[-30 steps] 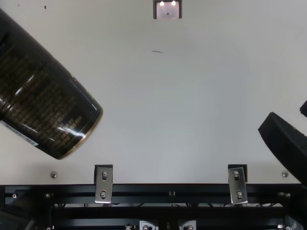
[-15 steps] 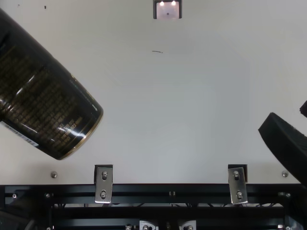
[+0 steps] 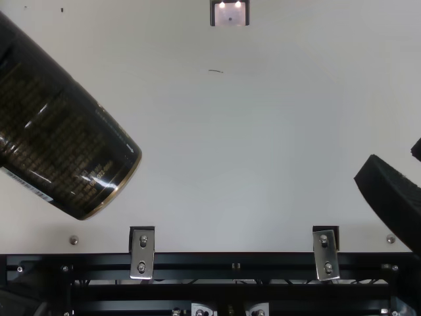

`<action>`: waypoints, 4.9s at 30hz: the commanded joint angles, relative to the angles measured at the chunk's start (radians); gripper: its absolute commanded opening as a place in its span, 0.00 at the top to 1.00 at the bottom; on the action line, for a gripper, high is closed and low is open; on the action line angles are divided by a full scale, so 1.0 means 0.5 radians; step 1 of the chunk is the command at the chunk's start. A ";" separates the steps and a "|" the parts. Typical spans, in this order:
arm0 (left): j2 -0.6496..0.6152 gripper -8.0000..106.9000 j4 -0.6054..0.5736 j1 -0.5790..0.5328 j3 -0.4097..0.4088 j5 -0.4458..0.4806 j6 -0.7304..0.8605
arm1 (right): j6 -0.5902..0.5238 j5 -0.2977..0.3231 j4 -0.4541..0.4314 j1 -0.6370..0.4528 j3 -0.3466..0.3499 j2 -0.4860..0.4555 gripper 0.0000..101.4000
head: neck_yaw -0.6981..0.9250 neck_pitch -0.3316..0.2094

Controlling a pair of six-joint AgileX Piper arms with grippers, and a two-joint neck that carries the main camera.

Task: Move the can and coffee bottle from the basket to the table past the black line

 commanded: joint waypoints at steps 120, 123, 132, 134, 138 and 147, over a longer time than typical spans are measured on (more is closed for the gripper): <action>0.830 0.84 -0.684 -0.699 -0.476 -0.475 -0.121 | 0.000 0.000 0.000 0.000 0.000 0.000 0.00 | -0.782 0.033; 0.830 0.84 -0.684 -0.699 -0.476 -0.475 -0.121 | 0.000 0.000 0.000 0.000 0.000 0.000 0.00 | -0.782 0.033; 0.834 0.84 -0.756 -0.674 -0.464 -0.468 -0.043 | 0.000 0.000 0.000 0.000 0.000 0.000 0.00 | -0.782 0.033; 0.843 0.84 -0.778 -0.674 -0.463 -0.471 -0.011 | 0.000 0.000 0.000 0.000 0.000 0.000 0.00 | -0.782 0.033; 0.881 0.84 -0.771 -0.706 -0.481 -0.501 0.026 | 0.000 0.000 0.000 0.000 0.000 0.000 0.00 | -0.782 0.033; 1.079 0.84 -0.545 -0.858 -0.598 -0.621 -0.038 | 0.000 0.000 0.000 0.000 0.000 0.000 0.00 | -0.782 0.033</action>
